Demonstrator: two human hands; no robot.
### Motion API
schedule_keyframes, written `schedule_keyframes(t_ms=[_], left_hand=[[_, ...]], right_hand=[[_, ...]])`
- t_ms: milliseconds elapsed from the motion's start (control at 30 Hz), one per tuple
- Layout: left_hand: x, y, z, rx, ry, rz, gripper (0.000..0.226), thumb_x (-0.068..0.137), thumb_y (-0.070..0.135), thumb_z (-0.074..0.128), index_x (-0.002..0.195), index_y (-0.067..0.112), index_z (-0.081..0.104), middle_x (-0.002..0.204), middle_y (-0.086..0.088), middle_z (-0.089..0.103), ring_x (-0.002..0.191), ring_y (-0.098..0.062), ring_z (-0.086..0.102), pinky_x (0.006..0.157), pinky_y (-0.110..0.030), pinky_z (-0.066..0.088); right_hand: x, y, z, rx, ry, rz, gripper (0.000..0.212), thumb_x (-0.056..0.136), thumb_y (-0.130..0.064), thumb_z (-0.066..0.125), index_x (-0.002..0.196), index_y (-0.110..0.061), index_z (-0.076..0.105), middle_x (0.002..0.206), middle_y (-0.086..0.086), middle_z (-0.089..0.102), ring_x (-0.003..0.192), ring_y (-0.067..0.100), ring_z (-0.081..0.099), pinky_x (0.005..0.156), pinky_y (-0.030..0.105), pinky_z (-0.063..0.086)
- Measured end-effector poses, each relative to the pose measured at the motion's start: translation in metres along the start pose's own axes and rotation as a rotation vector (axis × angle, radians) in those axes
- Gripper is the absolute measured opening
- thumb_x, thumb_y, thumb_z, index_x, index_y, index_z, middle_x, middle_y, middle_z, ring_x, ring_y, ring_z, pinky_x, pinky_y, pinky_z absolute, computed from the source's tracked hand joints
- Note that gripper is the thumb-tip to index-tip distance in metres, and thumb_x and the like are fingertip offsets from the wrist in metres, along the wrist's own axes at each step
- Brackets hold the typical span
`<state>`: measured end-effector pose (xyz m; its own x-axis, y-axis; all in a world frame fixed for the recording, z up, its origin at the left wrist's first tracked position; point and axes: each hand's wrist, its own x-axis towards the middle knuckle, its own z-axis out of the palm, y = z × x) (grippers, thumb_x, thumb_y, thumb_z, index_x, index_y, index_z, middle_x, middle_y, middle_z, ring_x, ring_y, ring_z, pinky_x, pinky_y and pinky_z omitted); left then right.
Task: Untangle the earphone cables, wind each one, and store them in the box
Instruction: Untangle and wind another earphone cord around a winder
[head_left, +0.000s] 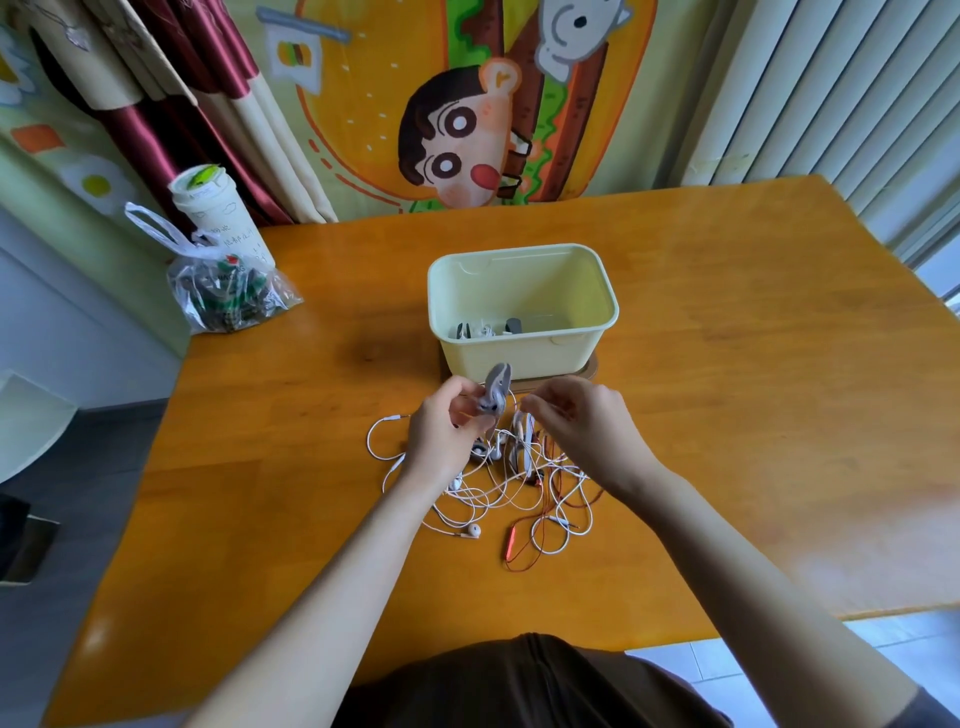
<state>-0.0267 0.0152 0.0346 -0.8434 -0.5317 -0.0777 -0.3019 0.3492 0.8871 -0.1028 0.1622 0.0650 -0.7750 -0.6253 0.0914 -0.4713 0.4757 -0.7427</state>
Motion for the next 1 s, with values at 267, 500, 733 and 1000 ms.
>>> schedule_keyframes(t_ms=[267,500,733,1000], left_hand=[[-0.007,-0.003,-0.005,0.084,-0.308,0.068,0.024,0.085,0.006,0.068,0.098,0.024,0.061,0.086,0.015,0.063,0.082,-0.005,0.06,0.072,-0.017,0.047],[-0.011,0.005,-0.005,-0.176,-0.389,0.098,0.027,0.082,0.006,0.07,0.095,0.028,0.061,0.086,0.013,0.066,0.087,-0.005,0.062,0.083,-0.025,0.05],[-0.007,0.028,0.002,-0.868,-0.295,-0.096,0.023,0.089,-0.003,0.053,0.106,0.012,0.055,0.099,-0.008,0.065,0.092,-0.021,0.066,0.082,-0.033,0.056],[0.005,0.025,0.001,-1.032,0.016,-0.226,0.017,0.09,-0.004,0.055,0.102,0.007,0.054,0.093,-0.011,0.061,0.085,-0.024,0.061,0.07,-0.029,0.058]], right_hand=[[0.014,0.011,-0.016,0.018,0.055,-0.004,0.015,0.087,-0.027,0.064,0.081,-0.015,0.069,0.075,-0.01,0.058,0.067,-0.001,0.053,0.059,0.006,0.038],[0.015,0.024,-0.015,0.025,0.07,0.042,0.015,0.088,-0.023,0.063,0.083,-0.01,0.07,0.072,-0.007,0.057,0.062,0.0,0.05,0.056,0.008,0.038],[0.004,0.014,0.004,0.204,0.048,0.109,0.023,0.096,-0.021,0.051,0.077,-0.019,0.064,0.059,-0.009,0.056,0.049,0.004,0.05,0.049,0.018,0.039],[-0.011,0.001,0.021,0.127,0.0,0.017,0.018,0.097,-0.017,0.05,0.091,-0.017,0.067,0.061,-0.009,0.054,0.05,0.007,0.047,0.051,0.014,0.037]])
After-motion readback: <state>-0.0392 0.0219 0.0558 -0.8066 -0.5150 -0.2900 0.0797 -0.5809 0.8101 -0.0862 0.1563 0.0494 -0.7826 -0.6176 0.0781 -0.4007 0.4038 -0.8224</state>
